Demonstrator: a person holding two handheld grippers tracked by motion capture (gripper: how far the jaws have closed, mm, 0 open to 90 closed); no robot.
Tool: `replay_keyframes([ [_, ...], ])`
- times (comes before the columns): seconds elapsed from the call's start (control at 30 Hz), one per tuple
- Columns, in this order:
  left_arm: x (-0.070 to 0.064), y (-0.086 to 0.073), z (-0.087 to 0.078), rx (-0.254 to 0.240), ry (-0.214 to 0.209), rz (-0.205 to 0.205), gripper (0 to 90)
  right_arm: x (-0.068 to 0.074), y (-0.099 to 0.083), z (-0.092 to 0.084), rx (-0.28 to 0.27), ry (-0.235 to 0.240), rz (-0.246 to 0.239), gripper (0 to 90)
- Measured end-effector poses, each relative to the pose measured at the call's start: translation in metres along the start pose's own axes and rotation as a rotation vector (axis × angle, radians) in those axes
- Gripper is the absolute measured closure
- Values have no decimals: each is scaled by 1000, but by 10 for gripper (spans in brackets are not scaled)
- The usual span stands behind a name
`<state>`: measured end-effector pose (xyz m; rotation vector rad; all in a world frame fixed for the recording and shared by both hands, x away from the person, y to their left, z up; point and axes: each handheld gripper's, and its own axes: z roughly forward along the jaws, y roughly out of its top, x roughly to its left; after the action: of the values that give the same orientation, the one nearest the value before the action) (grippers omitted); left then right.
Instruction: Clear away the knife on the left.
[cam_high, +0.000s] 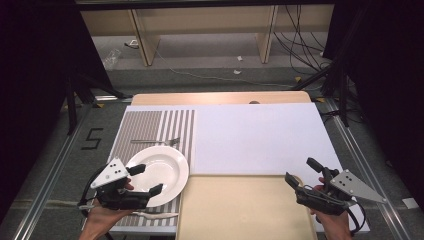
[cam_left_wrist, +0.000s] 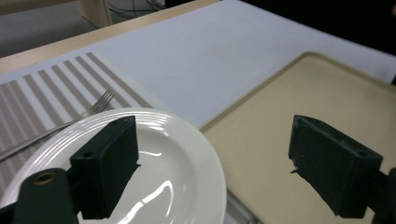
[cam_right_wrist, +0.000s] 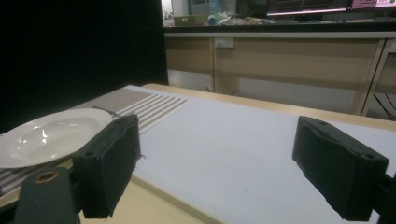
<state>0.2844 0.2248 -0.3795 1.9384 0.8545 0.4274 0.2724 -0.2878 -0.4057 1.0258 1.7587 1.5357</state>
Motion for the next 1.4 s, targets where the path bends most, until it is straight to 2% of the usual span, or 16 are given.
replay_keyframes([
  [0.03,0,0,0,0,0,0,155,0,0,0,0,0,0,161],
  [0.07,2,1,-3,32,6,15,155,0,0,0,0,2,-1,161],
  [0.17,3,1,-5,59,12,27,156,0,0,0,0,2,0,161],
  [0.2,4,0,-7,106,20,59,156,0,0,0,-5,4,-3,161],
  [0.27,6,-2,-8,158,22,70,156,0,0,1,-1,5,-3,161],
  [0.47,8,-7,-3,289,38,89,155,1,0,1,2,4,-13,163],
  [0.63,11,-11,-4,365,28,91,155,1,0,1,2,8,-15,164],
  [0.8,16,-15,-10,426,32,96,156,2,0,1,3,9,-14,165],
  [0.83,16,-15,-10,426,32,96,158,2,0,1,3,9,-14,165],
  [0.87,18,-19,-10,473,36,104,158,1,0,1,4,8,-17,165],
  [1.0,20,-26,-8,562,32,126,158,2,0,2,11,7,-16,165],
  [1.1,22,-27,-9,562,51,124,163,2,0,2,4,13,-20,165],
  [1.27,24,-31,-8,606,33,119,166,2,0,1,2,17,-17,165],
  [1.33,26,-37,-5,652,15,123,168,2,0,2,2,15,-19,165],
  [1.4,29,-41,-2,680,15,118,170,2,0,1,1,20,-16,165],
])
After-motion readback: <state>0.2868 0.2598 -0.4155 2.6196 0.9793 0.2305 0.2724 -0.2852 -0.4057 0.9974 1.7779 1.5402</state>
